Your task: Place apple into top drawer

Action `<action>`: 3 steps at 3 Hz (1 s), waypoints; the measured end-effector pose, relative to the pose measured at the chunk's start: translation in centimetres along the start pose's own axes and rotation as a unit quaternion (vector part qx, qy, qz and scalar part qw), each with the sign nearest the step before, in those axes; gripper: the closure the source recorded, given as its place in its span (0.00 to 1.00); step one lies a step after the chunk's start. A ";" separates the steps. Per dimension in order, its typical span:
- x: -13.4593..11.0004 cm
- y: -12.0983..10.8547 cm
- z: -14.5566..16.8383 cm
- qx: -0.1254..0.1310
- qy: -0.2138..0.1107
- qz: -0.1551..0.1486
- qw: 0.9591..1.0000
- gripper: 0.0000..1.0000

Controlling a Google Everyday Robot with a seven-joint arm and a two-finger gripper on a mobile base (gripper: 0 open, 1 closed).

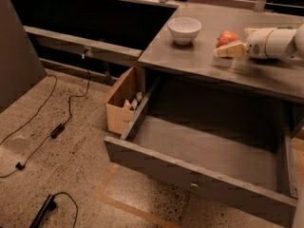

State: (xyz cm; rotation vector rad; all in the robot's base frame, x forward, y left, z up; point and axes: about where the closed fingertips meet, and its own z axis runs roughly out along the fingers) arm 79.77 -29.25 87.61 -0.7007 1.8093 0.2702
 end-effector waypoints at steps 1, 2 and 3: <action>0.2 0.0 0.8 -0.007 -0.004 0.002 1.000 0.29; 0.6 0.1 1.5 -0.013 -0.003 0.006 1.000 0.28; 1.1 0.2 1.7 -0.016 -0.002 0.012 1.000 0.44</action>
Offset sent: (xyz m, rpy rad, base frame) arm 0.0130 0.0000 -0.0136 0.0232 0.0162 0.0180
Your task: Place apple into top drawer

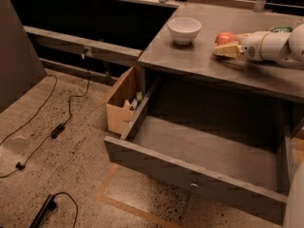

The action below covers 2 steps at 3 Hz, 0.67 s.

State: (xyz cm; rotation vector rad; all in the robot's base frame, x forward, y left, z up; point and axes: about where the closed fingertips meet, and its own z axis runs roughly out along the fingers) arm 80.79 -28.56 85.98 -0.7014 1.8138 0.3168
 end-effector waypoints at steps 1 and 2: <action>-0.8 0.6 -1.2 -0.014 -0.013 0.002 1.000 0.68; -1.5 2.8 -5.0 -0.048 -0.016 0.000 0.999 0.92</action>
Offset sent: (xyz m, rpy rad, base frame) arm -0.1370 -0.0076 0.0537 0.0403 0.0549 0.2080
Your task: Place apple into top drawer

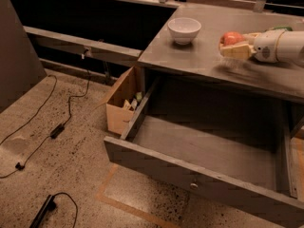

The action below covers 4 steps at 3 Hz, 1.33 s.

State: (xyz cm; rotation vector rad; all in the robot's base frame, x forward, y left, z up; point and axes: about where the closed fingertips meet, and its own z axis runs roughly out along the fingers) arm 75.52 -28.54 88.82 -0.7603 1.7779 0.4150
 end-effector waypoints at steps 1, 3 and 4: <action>0.3 3.7 -4.6 -0.039 0.020 0.002 0.999 1.00; 0.8 11.1 -12.6 -0.089 0.018 0.012 0.996 1.00; 0.9 11.2 -12.5 -0.089 0.019 0.011 0.996 1.00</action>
Offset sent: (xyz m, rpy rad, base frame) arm -0.1922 -0.0065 0.0204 -0.0109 0.1382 0.1660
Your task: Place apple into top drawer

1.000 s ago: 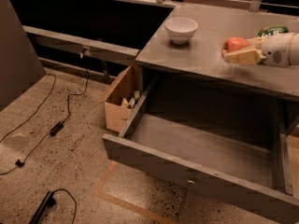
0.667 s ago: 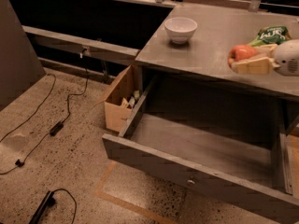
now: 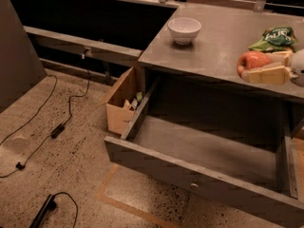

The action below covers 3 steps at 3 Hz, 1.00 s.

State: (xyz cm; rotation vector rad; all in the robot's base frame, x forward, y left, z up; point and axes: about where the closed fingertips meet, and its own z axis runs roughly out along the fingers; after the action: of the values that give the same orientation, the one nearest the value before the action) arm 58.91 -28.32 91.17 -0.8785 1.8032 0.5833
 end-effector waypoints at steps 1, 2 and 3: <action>2.0 2.6 0.2 -0.034 -0.001 -0.007 0.999 1.00; 4.4 5.7 0.8 -0.065 -0.002 -0.011 0.998 1.00; 7.0 7.6 2.0 -0.074 0.015 -0.016 0.997 1.00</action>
Offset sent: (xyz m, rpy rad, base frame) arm -0.0876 0.0435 -0.0767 0.0337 0.0404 0.1955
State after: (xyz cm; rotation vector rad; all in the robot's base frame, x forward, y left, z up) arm 52.53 -24.27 83.89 -1.0200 1.7871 0.6939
